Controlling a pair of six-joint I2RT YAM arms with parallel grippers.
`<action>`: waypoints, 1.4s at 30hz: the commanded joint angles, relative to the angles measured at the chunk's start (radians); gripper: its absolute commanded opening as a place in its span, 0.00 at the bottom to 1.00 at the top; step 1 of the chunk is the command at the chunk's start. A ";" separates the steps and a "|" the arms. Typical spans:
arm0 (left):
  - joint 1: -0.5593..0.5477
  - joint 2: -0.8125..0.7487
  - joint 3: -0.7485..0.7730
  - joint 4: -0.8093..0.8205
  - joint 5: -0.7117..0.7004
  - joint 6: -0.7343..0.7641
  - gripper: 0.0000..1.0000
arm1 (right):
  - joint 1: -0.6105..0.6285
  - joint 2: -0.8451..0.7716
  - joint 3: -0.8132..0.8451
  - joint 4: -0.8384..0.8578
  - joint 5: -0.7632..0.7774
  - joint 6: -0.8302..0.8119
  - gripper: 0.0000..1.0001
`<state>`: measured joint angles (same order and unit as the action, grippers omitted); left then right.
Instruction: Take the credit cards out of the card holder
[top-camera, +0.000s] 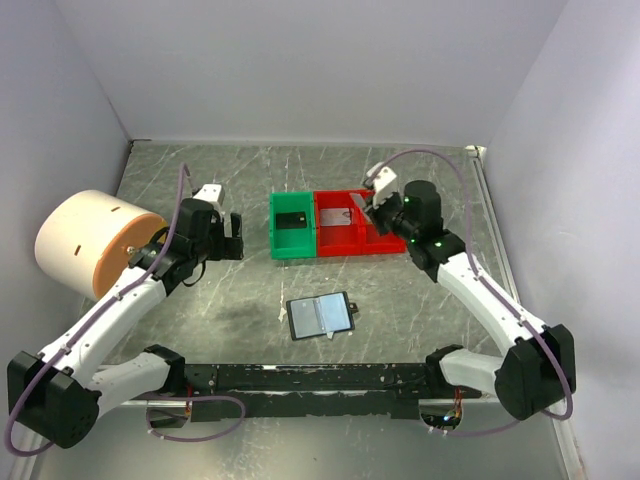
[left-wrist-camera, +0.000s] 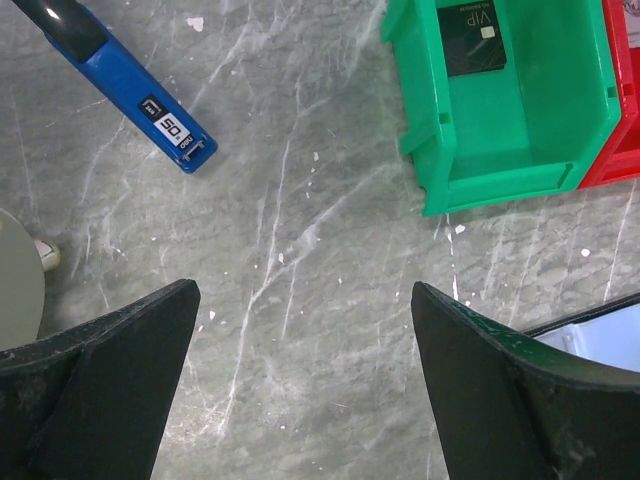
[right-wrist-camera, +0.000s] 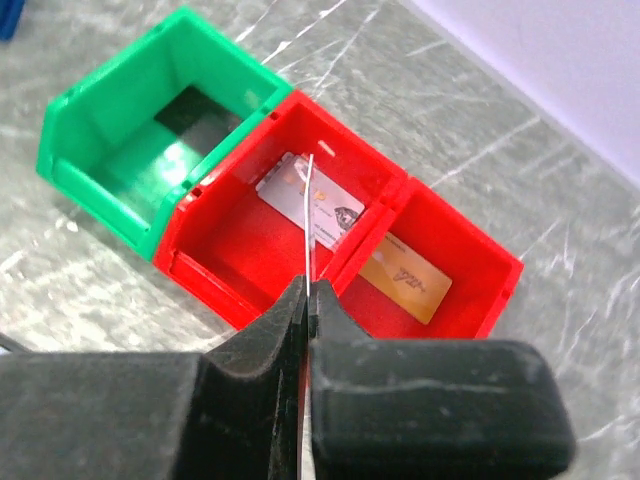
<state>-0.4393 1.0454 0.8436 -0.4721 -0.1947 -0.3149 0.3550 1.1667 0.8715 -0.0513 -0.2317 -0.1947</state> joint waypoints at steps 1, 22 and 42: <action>0.005 -0.021 -0.004 0.022 -0.043 0.028 1.00 | 0.091 0.056 0.055 -0.083 0.129 -0.346 0.00; 0.005 -0.050 -0.010 0.013 -0.092 0.049 1.00 | 0.116 0.401 0.217 -0.060 -0.029 -0.648 0.00; 0.007 -0.034 -0.003 -0.002 -0.121 0.055 1.00 | 0.133 0.699 0.340 0.064 0.087 -0.750 0.00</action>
<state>-0.4393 1.0157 0.8417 -0.4759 -0.2920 -0.2756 0.4850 1.8309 1.1782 -0.0536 -0.1921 -0.9092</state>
